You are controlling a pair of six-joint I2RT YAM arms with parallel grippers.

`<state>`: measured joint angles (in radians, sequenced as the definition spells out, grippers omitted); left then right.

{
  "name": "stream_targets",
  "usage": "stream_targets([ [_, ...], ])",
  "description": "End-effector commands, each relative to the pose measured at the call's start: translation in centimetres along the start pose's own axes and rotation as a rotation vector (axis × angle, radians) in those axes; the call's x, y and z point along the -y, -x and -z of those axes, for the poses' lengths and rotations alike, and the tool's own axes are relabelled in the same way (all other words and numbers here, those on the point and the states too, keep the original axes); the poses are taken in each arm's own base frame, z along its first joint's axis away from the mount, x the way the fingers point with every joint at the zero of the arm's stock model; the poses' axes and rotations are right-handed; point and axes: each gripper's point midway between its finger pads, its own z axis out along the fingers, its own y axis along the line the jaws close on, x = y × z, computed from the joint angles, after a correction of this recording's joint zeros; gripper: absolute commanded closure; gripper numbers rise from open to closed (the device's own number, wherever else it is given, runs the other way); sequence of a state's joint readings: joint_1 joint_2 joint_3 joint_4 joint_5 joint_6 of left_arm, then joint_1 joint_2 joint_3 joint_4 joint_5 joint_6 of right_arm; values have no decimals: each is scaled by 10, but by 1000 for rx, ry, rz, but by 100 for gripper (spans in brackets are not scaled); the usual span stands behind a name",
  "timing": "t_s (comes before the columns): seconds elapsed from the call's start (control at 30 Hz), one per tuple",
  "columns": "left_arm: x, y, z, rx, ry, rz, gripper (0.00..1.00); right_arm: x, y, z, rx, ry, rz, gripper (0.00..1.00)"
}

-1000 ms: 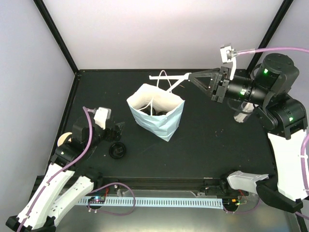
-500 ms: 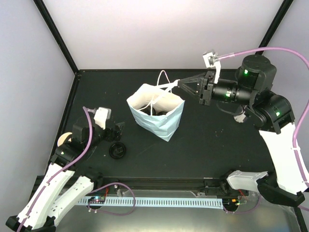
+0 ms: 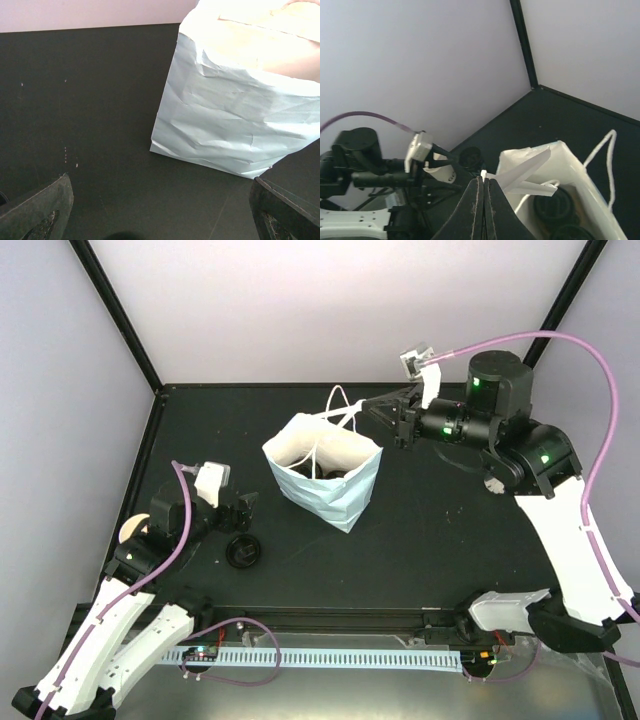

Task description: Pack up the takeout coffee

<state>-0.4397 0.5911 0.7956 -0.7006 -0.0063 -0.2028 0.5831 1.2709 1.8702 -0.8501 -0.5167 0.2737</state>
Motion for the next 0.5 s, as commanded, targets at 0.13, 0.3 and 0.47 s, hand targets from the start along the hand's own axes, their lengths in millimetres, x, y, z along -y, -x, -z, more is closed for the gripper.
stream_targets([
  [0.13, -3, 5, 0, 21, 15, 7, 1, 36, -25, -24, -80, -111, 38, 99],
  [0.3, -2, 5, 0, 22, 15, 6, 1, 55, -40, -38, -145, -160, 16, 99],
  [0.47, -3, 5, 0, 21, 15, 6, 1, 64, -49, -43, -173, -187, 8, 99],
])
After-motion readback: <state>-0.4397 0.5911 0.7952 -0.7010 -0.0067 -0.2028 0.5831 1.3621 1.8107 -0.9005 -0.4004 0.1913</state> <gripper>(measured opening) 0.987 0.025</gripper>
